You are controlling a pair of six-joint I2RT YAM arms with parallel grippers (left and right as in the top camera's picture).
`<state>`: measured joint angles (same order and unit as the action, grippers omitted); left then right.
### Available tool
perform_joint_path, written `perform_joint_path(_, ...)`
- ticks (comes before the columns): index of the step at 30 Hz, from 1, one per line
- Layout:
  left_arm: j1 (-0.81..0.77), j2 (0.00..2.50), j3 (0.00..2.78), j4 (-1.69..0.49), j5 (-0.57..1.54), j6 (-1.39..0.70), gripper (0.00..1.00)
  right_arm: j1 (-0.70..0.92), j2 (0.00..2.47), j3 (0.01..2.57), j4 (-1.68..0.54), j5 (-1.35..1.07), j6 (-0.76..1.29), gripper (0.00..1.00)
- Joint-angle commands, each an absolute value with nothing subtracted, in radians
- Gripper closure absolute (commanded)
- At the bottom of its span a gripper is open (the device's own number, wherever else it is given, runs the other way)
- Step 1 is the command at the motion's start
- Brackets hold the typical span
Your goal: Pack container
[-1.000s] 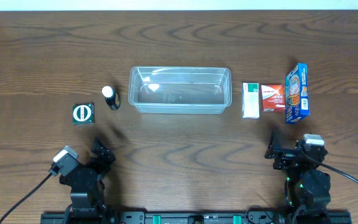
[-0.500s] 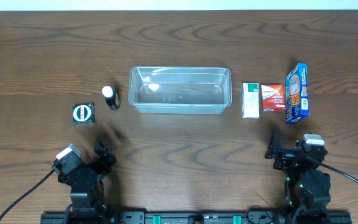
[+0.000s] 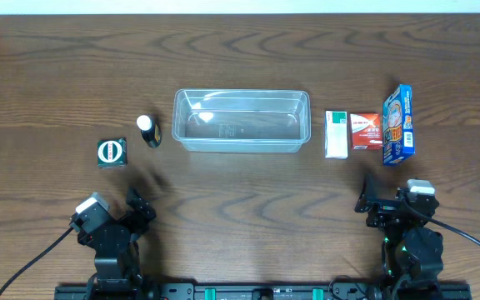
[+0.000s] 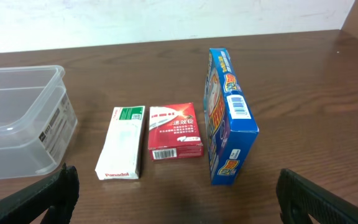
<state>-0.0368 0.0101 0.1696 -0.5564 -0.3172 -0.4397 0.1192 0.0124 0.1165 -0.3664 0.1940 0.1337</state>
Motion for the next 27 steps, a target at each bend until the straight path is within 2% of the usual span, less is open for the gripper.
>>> perform_joint_path(1,-0.042,0.004,0.152,-0.559,-0.326,-0.419,0.02,0.119,0.007,0.109,-0.361,0.191,0.149,0.01)
perform_joint_path(8,-0.042,0.004,0.152,-0.559,-0.326,-0.419,0.02,0.119,0.007,0.109,-0.331,0.144,0.194,0.01)
perform_joint_path(14,-0.042,0.004,0.152,-0.559,-0.326,-0.419,0.02,0.119,0.010,0.115,-0.131,0.063,0.373,0.01)
perform_joint_path(17,-0.042,0.004,0.152,-0.559,-0.326,-0.419,0.02,0.119,0.049,0.159,-0.141,0.063,0.416,0.01)
perform_joint_path(21,-0.042,0.004,0.152,-0.559,-0.326,-0.419,0.02,0.115,0.229,0.329,-0.266,0.096,0.415,0.01)
perform_joint_path(27,-0.042,0.004,0.152,-0.559,-0.326,-0.419,0.02,0.091,0.670,0.733,-0.513,0.116,0.271,0.01)
